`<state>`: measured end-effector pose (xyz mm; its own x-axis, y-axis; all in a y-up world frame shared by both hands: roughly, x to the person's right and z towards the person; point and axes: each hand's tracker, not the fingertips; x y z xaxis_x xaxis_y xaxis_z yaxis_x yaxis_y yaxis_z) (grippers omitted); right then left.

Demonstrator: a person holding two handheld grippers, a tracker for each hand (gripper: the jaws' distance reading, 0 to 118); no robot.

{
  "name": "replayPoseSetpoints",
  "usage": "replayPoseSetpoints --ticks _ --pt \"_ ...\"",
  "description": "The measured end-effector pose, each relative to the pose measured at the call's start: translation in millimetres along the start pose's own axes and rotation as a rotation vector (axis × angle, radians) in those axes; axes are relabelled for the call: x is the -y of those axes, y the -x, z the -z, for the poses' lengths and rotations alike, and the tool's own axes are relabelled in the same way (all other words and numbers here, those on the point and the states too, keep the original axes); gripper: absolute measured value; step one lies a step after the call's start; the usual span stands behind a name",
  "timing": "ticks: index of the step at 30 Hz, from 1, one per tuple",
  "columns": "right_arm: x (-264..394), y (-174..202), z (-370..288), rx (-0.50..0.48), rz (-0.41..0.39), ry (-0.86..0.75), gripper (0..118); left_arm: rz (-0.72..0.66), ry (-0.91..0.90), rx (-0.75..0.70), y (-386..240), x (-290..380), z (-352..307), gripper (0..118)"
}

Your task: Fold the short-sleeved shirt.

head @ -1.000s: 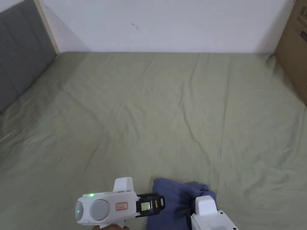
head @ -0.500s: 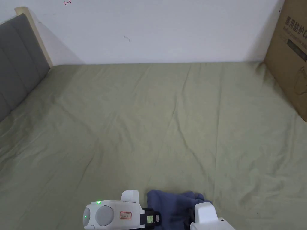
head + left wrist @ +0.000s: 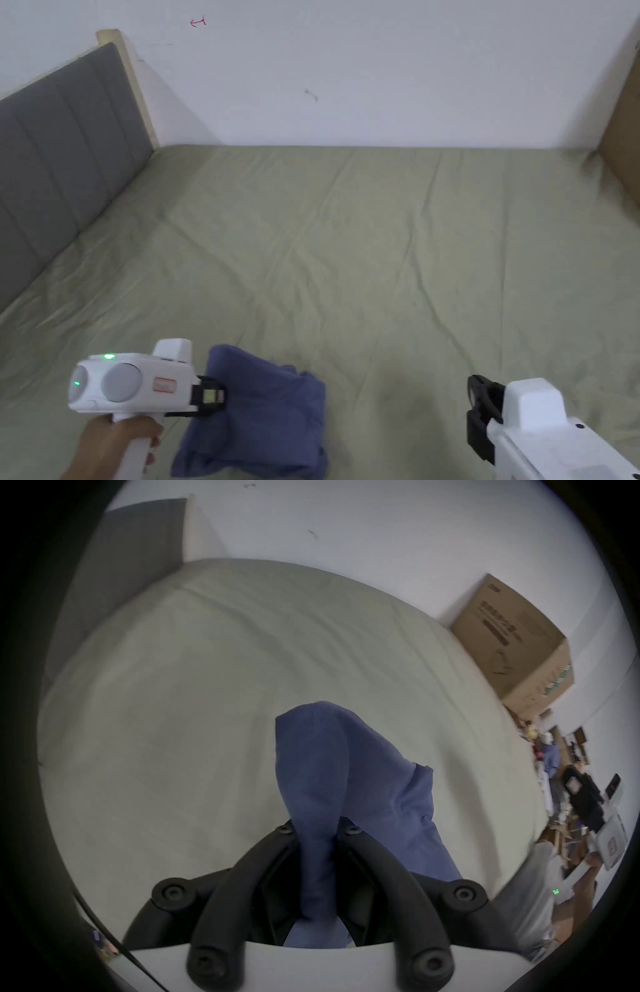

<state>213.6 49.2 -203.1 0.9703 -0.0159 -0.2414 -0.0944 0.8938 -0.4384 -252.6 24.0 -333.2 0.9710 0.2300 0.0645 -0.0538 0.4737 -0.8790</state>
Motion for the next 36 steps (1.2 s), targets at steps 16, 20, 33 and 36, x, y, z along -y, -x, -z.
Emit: replayPoseSetpoints --ticks 16,20,33,36 --pt "-13.3 -10.4 24.8 0.08 0.003 -0.006 0 -0.126 0.065 -0.296 152.6 -39.1 -14.8 14" --pt "-13.9 -13.9 20.7 0.087 0.018 -0.005 0 -0.165 0.047 -0.318 149.2 -35.0 -12.1 49" --pt "-59.7 -26.2 -34.8 0.108 0.007 -0.132 0 -0.088 -0.309 -0.267 45.2 -47.1 -98.6 94" --pt "-79.1 -29.6 -56.4 0.122 -0.013 -0.18 0 -0.073 -0.453 -0.247 1.6 -49.5 -135.0 94"
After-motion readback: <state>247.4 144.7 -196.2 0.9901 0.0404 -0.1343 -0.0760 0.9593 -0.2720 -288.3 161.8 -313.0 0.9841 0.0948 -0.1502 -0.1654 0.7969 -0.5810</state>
